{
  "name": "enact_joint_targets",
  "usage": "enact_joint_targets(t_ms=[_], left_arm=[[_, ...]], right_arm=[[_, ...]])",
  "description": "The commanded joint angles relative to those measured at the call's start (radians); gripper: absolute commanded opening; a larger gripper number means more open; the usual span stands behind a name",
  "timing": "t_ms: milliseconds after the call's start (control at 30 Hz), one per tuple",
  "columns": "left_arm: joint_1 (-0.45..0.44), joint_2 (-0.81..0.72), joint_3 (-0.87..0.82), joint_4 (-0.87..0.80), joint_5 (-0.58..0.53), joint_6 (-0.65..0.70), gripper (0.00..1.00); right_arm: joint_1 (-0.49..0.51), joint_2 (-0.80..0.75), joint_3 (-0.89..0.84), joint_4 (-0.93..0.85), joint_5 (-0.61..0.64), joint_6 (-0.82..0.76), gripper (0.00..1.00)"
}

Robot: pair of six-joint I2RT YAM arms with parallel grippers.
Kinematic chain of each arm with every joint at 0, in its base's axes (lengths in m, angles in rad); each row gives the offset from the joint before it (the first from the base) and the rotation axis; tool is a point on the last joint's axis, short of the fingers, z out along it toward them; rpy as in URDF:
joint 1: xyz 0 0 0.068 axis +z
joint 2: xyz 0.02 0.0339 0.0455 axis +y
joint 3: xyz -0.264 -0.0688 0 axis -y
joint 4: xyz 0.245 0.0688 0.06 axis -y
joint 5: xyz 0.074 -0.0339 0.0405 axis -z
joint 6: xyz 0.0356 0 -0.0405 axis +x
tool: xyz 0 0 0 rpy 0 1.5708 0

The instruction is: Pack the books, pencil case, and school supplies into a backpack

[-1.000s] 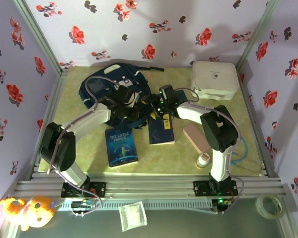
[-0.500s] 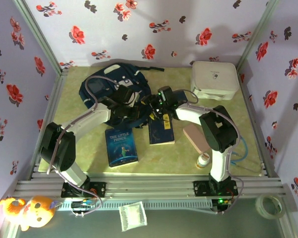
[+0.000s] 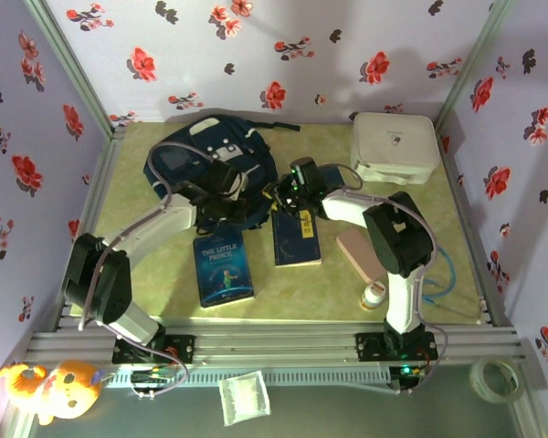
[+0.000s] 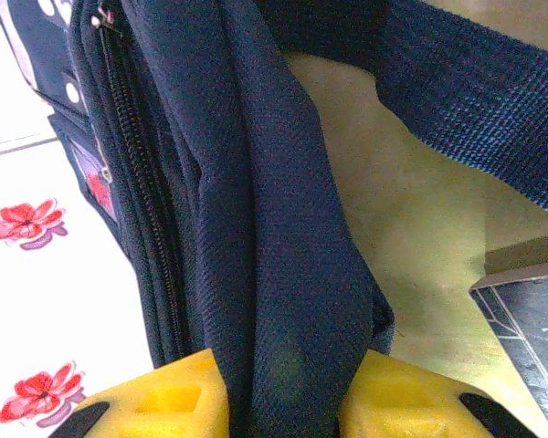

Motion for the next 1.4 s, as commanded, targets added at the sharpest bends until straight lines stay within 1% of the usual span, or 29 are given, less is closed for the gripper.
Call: enact_joint_targets(t_ms=[0, 233, 467, 533, 600, 733, 1033, 1200, 1367], left_arm=[[0.038, -0.081, -0.030, -0.130, -0.047, 0.010, 0.00], [0.099, -0.137, -0.067, -0.216, -0.071, 0.030, 0.00], [0.147, -0.136, -0.099, -0.241, -0.153, 0.035, 0.00], [0.158, -0.136, -0.119, -0.219, -0.179, 0.053, 0.00], [0.165, -0.145, -0.159, -0.162, -0.203, 0.069, 0.00], [0.199, -0.147, -0.213, -0.059, -0.227, 0.055, 0.00], [0.297, -0.081, -0.192, 0.004, -0.295, 0.038, 0.00], [0.317, -0.030, -0.194, 0.074, -0.389, 0.067, 0.00], [0.367, 0.038, -0.167, 0.094, -0.395, 0.065, 0.00]], right_arm=[[-0.045, -0.048, 0.021, 0.004, 0.093, -0.032, 0.27], [-0.059, -0.047, 0.021, -0.004, 0.106, -0.040, 0.26], [-0.069, -0.062, 0.017, -0.012, 0.109, -0.053, 0.25], [-0.073, -0.071, 0.014, -0.016, 0.112, -0.060, 0.24], [-0.075, -0.079, 0.014, -0.021, 0.116, -0.067, 0.24], [-0.077, -0.088, 0.017, -0.024, 0.115, -0.073, 0.24], [-0.090, -0.102, 0.013, -0.032, 0.114, -0.086, 0.24], [-0.096, -0.110, 0.018, -0.030, 0.106, -0.085, 0.24], [-0.099, -0.118, 0.030, -0.039, 0.096, -0.099, 0.24]])
